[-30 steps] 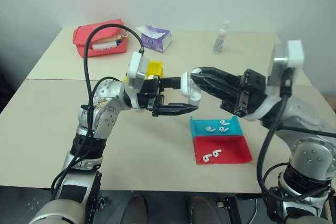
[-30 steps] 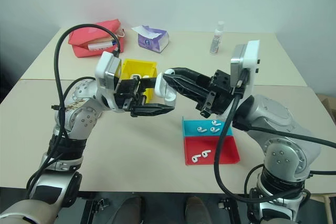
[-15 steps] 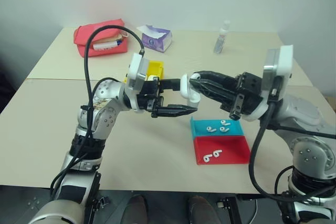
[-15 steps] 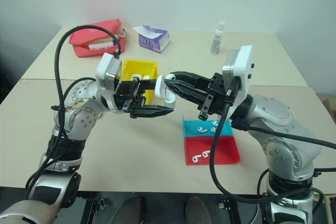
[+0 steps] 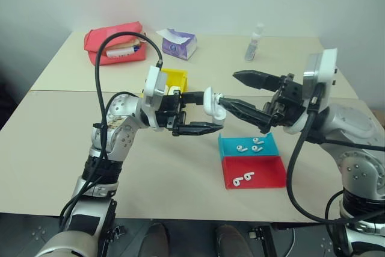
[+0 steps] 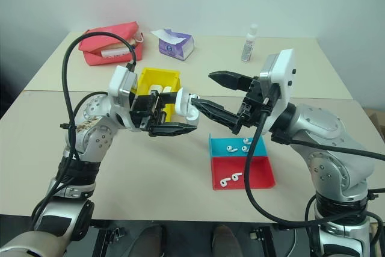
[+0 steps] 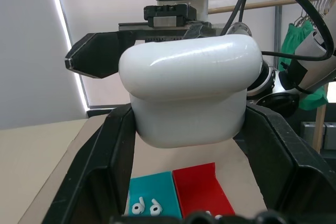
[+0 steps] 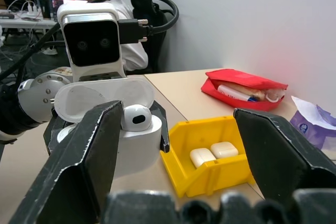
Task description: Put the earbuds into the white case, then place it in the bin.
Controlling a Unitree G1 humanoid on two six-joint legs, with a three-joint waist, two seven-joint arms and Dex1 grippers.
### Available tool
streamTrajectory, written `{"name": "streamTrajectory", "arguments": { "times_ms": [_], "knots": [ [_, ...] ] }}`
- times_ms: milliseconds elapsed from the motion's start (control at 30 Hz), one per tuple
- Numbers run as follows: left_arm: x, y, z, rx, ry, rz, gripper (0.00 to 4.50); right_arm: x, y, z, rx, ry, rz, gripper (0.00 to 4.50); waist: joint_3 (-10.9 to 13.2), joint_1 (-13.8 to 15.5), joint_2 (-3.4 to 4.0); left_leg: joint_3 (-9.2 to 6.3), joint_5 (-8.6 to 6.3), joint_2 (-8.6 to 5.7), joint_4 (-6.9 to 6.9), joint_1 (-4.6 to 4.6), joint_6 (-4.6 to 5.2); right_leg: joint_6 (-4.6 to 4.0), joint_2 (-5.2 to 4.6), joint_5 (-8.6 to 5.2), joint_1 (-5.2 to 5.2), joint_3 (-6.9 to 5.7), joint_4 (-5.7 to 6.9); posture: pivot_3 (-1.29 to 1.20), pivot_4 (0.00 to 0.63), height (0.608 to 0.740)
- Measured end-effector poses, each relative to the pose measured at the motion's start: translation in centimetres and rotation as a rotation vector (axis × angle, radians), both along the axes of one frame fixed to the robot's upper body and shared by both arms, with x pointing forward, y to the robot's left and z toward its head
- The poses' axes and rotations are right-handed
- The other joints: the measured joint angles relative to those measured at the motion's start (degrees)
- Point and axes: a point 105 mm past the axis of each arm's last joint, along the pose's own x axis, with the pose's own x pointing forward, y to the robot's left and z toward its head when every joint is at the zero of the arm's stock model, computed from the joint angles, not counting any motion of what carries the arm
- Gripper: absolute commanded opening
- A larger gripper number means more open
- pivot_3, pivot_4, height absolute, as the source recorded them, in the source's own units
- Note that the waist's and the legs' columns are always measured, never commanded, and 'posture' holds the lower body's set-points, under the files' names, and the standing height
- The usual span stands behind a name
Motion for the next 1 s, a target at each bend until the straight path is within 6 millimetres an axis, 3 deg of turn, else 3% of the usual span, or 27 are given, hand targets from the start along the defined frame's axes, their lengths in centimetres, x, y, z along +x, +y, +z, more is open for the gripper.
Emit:
{"name": "streamTrajectory", "arguments": {
  "times_ms": [100, 233, 367, 567, 667, 800, 1000],
  "knots": [
    [0.0, 0.0, 0.0, 0.0, -0.005, -0.003, 2.77, 0.2, -0.7, 0.2, -0.007, 0.001, -0.022, 3.96, 0.0, 0.01, 0.0, 0.0, 0.0, 0.0, 0.0, 0.0, 0.0, 0.0, 0.0, 0.0, 0.0, 0.0, 0.0, 0.0, 0.15, 0.74],
    [0.1, 0.5, -0.2, 0.001, 0.0, 0.015, 2.77, 1.1, -3.0, 1.3, -0.042, -0.012, -0.089, 3.96, 0.0, 0.06, 0.0, 0.01, 0.0, 0.0, 0.0, 0.02, 0.0, 0.0, 0.0, 0.0, 0.0, 0.01, 0.0, 0.0, 0.15, 0.74],
    [0.1, 1.0, -0.4, -0.003, 0.01, 0.041, 2.77, 2.0, -5.0, 2.1, -0.168, -0.022, -0.135, 3.96, 0.0, 0.02, 0.0, 0.02, -0.01, 0.0, -0.02, 0.03, 0.01, 0.0, 0.0, 0.0, 0.0, 0.01, -0.03, 0.0, 0.15, 0.74],
    [-0.3, 0.9, -0.2, -0.006, -0.005, 0.058, 2.77, 5.1, -5.4, -2.5, -0.664, 0.123, -0.142, 3.96, 0.01, -0.32, 0.03, 0.1, -0.01, 0.01, -0.03, 0.09, 0.01, -0.01, 0.01, -0.01, -0.04, 0.08, -0.01, 0.0, 0.15, 0.74],
    [-0.4, 1.0, 0.1, -0.012, -0.016, 0.072, 2.77, 5.7, -5.7, -5.7, -0.874, 0.171, -0.064, 3.33, 0.02, -0.16, 0.03, 0.11, -0.01, 0.01, -0.02, 0.0, 0.02, 0.0, -0.01, -0.01, -0.07, 0.08, -0.09, 0.0, 0.15, 0.74],
    [-0.7, 1.1, 0.1, -0.019, -0.015, 0.088, 2.77, 6.3, -6.2, -7.9, -1.068, 0.178, 0.039, 1.95, 0.02, -0.01, 0.04, 0.11, -0.02, 0.01, -0.02, -0.06, 0.03, 0.0, -0.01, -0.01, -0.12, 0.07, -0.13, 0.0, 0.15, 0.74],
    [-0.9, 1.2, 0.2, -0.021, -0.002, 0.098, 2.77, 7.9, -6.9, -9.9, -1.249, 0.148, 0.137, 1.95, 0.02, 0.0, 0.04, 0.12, -0.01, 0.02, 0.01, -0.02, 0.02, 0.0, -0.01, -0.01, -0.11, 0.06, -0.08, 0.0, 0.15, 0.74]
  ]
}}
